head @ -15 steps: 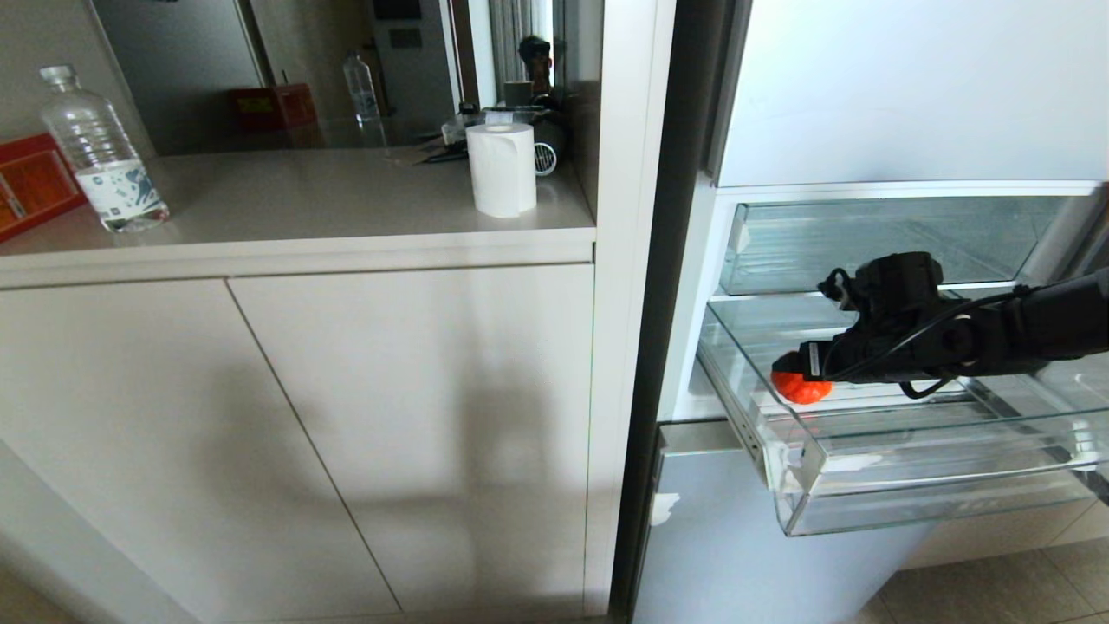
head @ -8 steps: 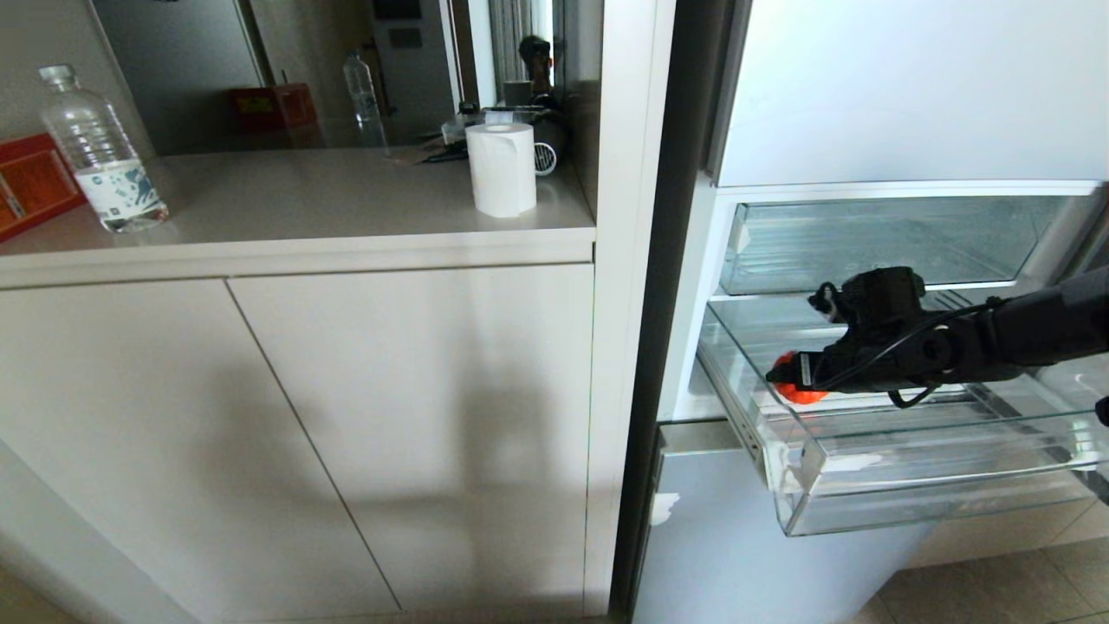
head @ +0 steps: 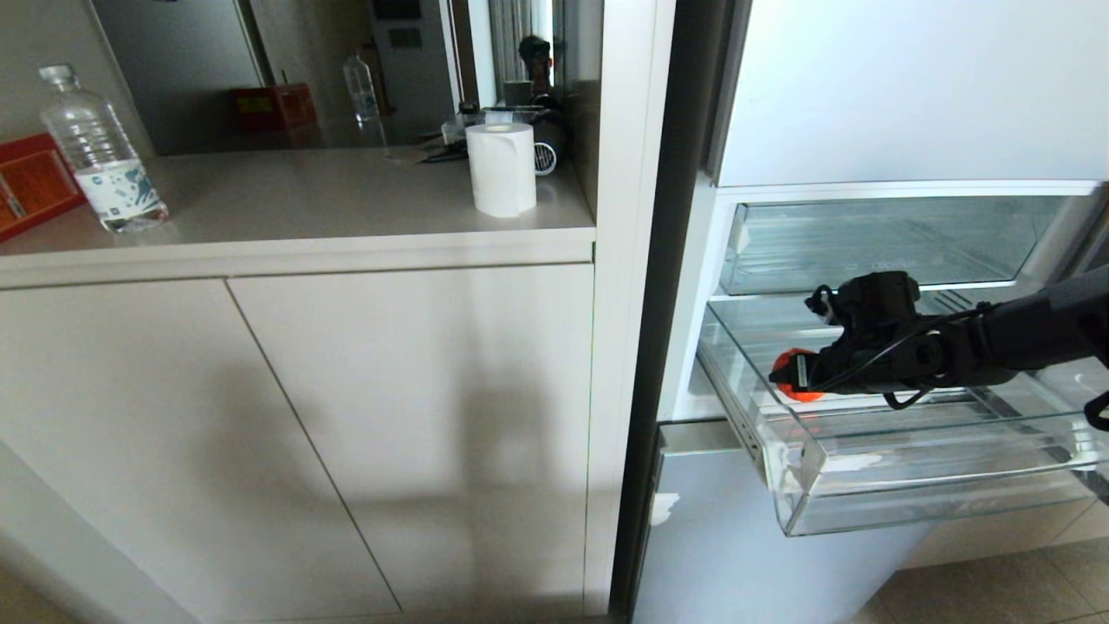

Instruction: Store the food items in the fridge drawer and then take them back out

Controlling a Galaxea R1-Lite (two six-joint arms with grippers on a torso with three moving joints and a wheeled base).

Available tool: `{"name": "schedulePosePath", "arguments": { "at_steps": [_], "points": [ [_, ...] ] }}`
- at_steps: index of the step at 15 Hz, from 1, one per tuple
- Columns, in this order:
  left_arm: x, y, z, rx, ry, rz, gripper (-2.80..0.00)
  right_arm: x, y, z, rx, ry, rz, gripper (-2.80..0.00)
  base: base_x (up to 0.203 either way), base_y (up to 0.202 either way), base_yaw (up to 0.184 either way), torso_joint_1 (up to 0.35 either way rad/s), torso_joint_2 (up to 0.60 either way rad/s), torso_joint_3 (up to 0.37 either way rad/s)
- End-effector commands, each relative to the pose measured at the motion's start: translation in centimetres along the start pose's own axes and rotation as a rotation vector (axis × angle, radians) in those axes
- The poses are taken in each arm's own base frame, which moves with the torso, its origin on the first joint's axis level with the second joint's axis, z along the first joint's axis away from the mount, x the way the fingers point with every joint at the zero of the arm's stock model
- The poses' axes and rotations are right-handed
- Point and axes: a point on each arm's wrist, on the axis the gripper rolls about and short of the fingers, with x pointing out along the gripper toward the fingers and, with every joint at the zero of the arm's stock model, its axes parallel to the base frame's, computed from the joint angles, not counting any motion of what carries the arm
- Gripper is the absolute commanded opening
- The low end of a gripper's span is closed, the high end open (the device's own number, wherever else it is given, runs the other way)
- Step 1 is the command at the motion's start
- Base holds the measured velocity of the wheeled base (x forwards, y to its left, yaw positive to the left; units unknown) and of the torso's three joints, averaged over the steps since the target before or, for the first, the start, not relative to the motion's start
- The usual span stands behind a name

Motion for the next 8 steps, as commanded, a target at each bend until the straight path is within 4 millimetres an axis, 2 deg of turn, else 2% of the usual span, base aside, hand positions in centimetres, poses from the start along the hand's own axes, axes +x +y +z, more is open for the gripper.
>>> {"name": "schedulePosePath", "arguments": {
  "at_steps": [1, 3, 6, 8],
  "points": [
    [0.0, 0.0, 0.0, 0.0, 0.0, 0.0, -2.8, 0.0, 0.0, 0.0, 0.006, 0.001, -0.002, -2.8, 0.0, 0.0, 0.0, 0.0, 0.0, 0.0],
    [0.0, 0.0, 0.0, 0.0, 0.001, 0.0, -2.8, -1.6, 0.1, 0.7, 0.011, -0.029, -0.002, -2.8, 0.0, 0.0, 0.0, 0.0, 0.0, 0.0],
    [0.0, 0.0, 0.0, 0.0, 0.0, 0.0, -2.8, -5.9, 0.1, 1.6, 0.039, -0.084, 0.003, -2.8, 0.0, 0.0, 0.0, 0.0, 0.0, 0.0],
    [0.0, 0.0, 0.0, 0.0, 0.001, 0.0, -2.8, -9.0, 0.0, 1.4, 0.049, -0.106, 0.007, -2.8, 0.0, 0.0, 0.0, 0.0, 0.0, 0.0]
  ]
}}
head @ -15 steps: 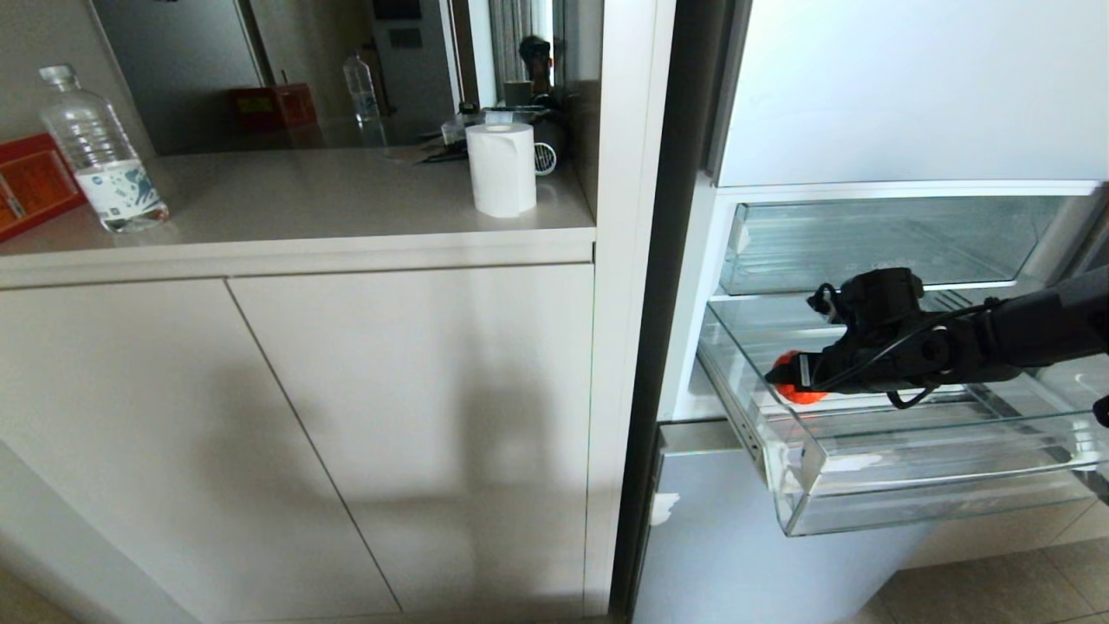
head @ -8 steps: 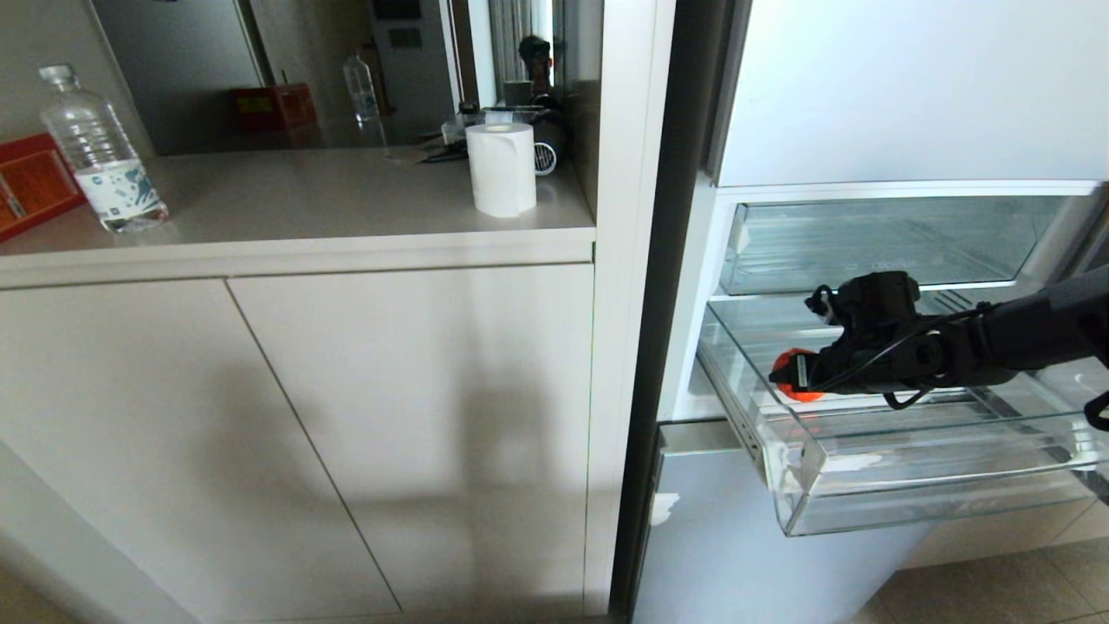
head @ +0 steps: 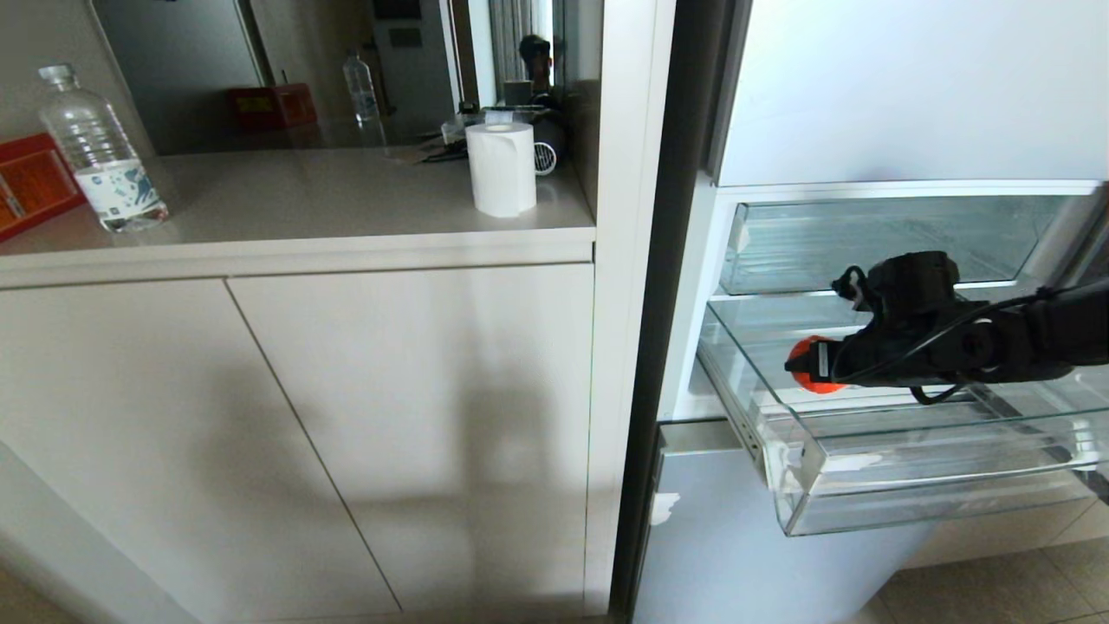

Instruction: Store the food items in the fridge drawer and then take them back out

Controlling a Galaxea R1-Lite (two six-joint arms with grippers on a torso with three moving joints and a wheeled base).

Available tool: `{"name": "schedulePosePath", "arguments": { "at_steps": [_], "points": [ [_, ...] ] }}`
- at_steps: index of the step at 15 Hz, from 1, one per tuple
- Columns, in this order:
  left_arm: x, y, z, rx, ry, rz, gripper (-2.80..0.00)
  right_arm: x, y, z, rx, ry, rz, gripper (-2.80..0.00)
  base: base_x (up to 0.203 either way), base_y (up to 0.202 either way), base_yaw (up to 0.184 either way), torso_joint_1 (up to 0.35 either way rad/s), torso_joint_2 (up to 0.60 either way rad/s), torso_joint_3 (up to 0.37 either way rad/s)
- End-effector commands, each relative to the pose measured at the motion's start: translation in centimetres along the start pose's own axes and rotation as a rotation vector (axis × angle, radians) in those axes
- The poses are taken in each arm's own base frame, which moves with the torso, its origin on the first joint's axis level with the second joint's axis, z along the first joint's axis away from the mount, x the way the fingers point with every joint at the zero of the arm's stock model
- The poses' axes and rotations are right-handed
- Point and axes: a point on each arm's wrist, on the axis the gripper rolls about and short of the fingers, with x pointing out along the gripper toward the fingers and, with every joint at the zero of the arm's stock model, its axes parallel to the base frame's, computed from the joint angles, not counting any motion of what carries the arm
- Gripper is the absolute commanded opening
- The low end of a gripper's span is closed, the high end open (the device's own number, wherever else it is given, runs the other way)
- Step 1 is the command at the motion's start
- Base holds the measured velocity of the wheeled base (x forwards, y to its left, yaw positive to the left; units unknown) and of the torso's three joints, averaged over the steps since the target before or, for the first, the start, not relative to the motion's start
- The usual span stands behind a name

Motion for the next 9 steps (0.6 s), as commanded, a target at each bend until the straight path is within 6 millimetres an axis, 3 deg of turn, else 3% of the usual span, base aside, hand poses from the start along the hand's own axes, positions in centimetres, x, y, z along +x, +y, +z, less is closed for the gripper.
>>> {"name": "schedulePosePath", "arguments": {
  "at_steps": [1, 6, 9],
  "points": [
    [0.0, 0.0, 0.0, 0.0, 0.0, 0.0, -2.8, -5.3, 0.0, 0.8, 0.006, -0.074, 0.01, -2.8, 0.0, 0.0, 0.0, 0.0, 0.0, 0.0],
    [0.0, 0.0, 0.0, 0.0, 0.0, 0.001, -2.8, -13.3, -0.6, 0.2, 0.026, -0.182, 0.004, -2.8, 0.0, 0.0, 0.0, 0.0, 0.0, 0.0],
    [0.0, 0.0, 0.0, 0.0, 0.0, 0.001, -2.8, -17.6, -1.5, -2.2, 0.037, -0.217, -0.045, -2.8, 0.0, 0.0, 0.0, 0.0, 0.0, 0.0]
  ]
}}
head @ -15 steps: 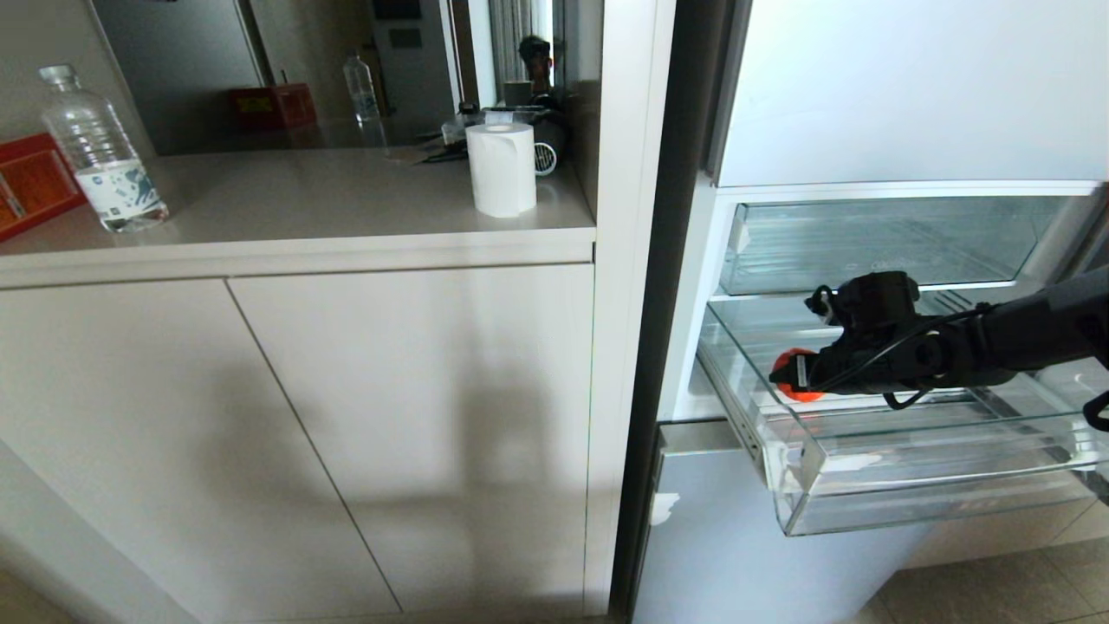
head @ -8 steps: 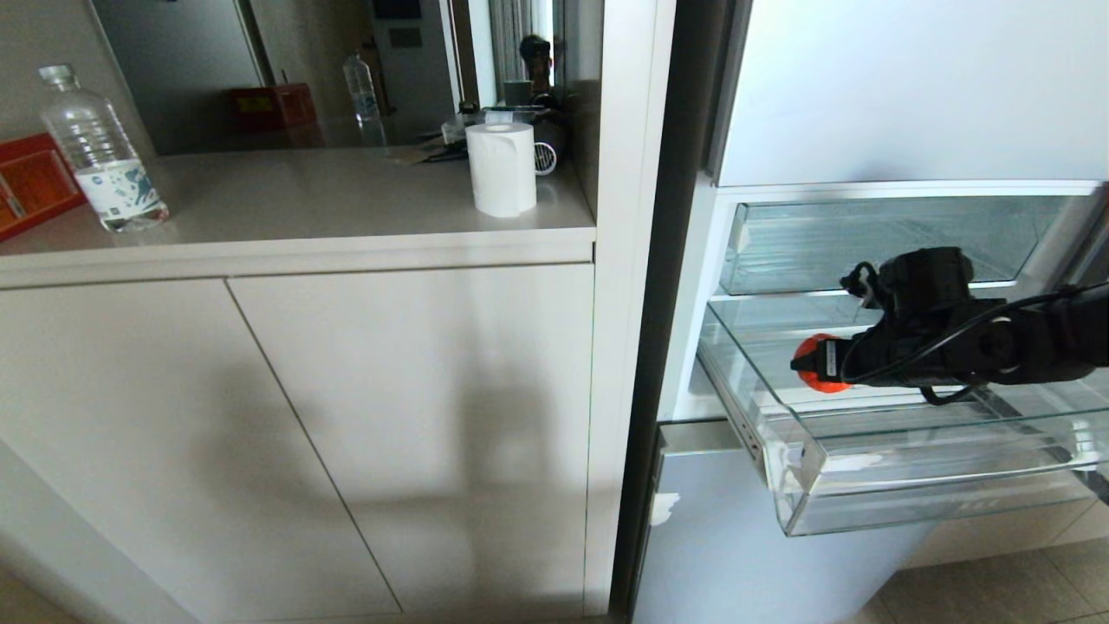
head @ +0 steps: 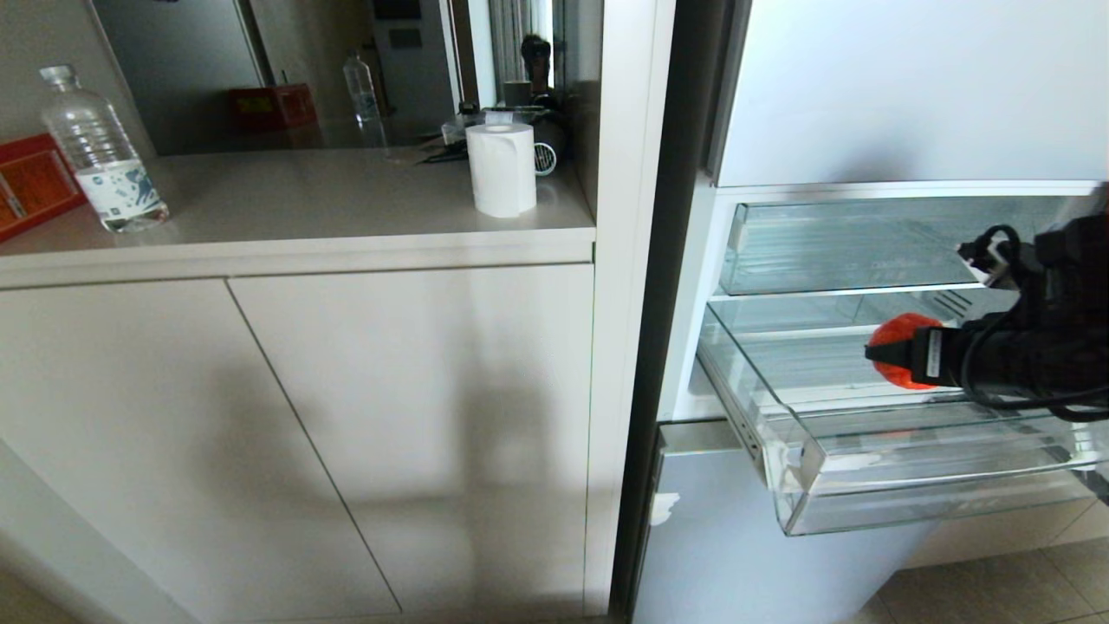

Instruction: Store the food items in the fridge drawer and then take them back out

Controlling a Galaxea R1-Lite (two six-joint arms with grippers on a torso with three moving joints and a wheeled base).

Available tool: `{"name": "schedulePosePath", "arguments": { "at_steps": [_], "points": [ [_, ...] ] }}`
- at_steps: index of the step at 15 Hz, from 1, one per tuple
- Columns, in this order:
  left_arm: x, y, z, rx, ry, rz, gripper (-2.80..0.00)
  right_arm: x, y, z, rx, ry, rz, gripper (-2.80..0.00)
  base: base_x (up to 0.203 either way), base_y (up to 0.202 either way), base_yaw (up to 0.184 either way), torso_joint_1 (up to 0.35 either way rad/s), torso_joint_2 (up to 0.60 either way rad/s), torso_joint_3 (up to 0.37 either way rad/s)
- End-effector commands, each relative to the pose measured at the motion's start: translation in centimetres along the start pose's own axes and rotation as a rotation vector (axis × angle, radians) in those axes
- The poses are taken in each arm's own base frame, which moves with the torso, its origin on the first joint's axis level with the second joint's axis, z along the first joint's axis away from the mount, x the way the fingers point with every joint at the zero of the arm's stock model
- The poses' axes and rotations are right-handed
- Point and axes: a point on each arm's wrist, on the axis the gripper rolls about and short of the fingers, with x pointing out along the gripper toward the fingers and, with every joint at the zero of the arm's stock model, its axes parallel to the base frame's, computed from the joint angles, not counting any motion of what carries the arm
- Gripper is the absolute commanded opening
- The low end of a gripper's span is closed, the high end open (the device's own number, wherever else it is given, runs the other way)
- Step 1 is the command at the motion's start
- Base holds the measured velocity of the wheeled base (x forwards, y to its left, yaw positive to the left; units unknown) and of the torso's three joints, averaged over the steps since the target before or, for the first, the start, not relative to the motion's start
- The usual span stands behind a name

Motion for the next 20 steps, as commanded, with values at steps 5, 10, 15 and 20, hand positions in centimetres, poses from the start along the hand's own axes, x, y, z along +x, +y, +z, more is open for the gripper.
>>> {"name": "schedulePosePath", "arguments": {
  "at_steps": [5, 10, 15, 20],
  "points": [
    [0.0, 0.0, 0.0, 0.001, 0.001, 0.0, -2.8, -12.1, -2.6, -2.6, 0.055, -0.24, -0.142, -2.8, 0.0, 0.0, 0.0, 0.0, 0.0, 0.0],
    [0.0, 0.0, 0.0, 0.001, 0.0, 0.002, -2.8, -18.1, -3.7, -6.0, 0.081, -0.401, -0.332, -2.8, 0.0, 0.0, 0.0, 0.0, 0.0, 0.0],
    [0.0, 0.0, 0.0, -0.001, 0.0, 0.0, -2.8, -18.0, -4.4, -10.2, 0.072, -0.407, -0.435, -2.8, 0.0, 0.0, 0.0, 0.0, 0.0, 0.0],
    [0.0, 0.0, 0.0, 0.001, 0.001, 0.001, -2.8, -17.5, -4.7, -12.1, 0.002, -0.452, -0.46, -2.8, 0.0, 0.0, 0.0, 0.0, 0.0, 0.0]
  ]
}}
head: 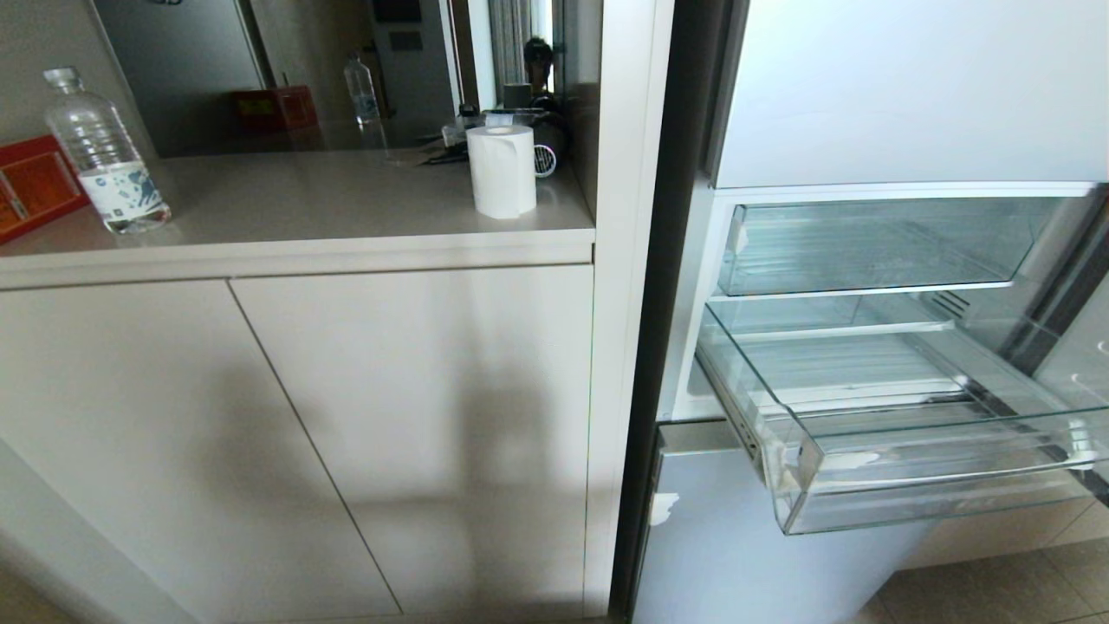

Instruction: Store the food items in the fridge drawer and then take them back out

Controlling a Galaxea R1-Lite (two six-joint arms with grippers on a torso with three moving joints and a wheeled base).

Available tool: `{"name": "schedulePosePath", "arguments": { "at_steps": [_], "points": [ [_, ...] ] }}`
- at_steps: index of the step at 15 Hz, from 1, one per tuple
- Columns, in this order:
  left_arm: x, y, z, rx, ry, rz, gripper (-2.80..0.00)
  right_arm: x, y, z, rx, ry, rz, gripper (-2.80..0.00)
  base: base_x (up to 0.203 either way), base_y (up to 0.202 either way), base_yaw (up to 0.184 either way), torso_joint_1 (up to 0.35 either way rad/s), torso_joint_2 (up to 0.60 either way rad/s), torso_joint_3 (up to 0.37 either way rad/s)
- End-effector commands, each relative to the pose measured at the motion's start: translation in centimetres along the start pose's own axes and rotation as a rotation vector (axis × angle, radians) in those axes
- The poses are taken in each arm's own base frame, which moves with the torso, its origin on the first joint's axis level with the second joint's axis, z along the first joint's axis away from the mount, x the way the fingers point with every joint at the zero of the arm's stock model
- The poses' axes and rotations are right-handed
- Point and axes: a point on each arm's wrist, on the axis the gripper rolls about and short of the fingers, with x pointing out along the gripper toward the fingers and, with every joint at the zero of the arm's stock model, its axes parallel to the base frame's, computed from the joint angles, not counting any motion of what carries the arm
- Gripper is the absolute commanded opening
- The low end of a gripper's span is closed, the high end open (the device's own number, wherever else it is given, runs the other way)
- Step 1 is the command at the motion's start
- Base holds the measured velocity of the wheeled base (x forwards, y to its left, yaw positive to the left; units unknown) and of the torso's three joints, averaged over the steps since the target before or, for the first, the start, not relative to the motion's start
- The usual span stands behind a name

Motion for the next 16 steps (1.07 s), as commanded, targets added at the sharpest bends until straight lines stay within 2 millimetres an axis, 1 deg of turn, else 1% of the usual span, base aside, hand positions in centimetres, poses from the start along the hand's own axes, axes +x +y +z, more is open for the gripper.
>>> {"name": "schedulePosePath", "arguments": {
  "at_steps": [1, 3, 6, 9, 13, 16],
  "points": [
    [0.0, 0.0, 0.0, 0.0, 0.0, 0.001, -2.8, -0.2, -0.2, -0.4, 0.0, 0.004, -0.021, -2.8, 0.0, 0.0, 0.0, 0.0, 0.0, 0.0],
    [0.0, 0.0, 0.0, 0.0, 0.0, 0.0, -2.8, -0.1, -0.4, -0.5, 0.001, 0.01, -0.042, -2.8, 0.0, 0.0, 0.0, 0.0, 0.0, 0.0],
    [0.0, 0.0, 0.0, 0.0, 0.0, 0.001, -2.8, 0.0, -0.6, -0.6, 0.005, 0.018, -0.022, -2.8, 0.002, 0.002, -0.025, 0.001, 0.0, 0.001],
    [0.0, 0.0, 0.0, 0.0, 0.0, 0.001, -2.8, 0.2, -0.8, -0.9, 0.009, 0.038, -0.031, -2.8, 0.0, 0.007, -0.163, 0.001, 0.0, 0.002],
    [0.0, 0.0, 0.0, -0.001, 0.001, 0.001, -2.8, 0.9, -1.5, -0.9, 0.027, 0.066, -0.121, -2.8, -0.001, 0.007, -0.174, 0.005, 0.0, 0.005],
    [0.0, 0.0, 0.0, 0.0, 0.0, 0.001, -2.8, 1.3, -2.0, -1.0, 0.038, 0.089, -0.137, -2.8, 0.0, 0.009, -0.173, -0.002, 0.01, 0.005]
  ]
}}
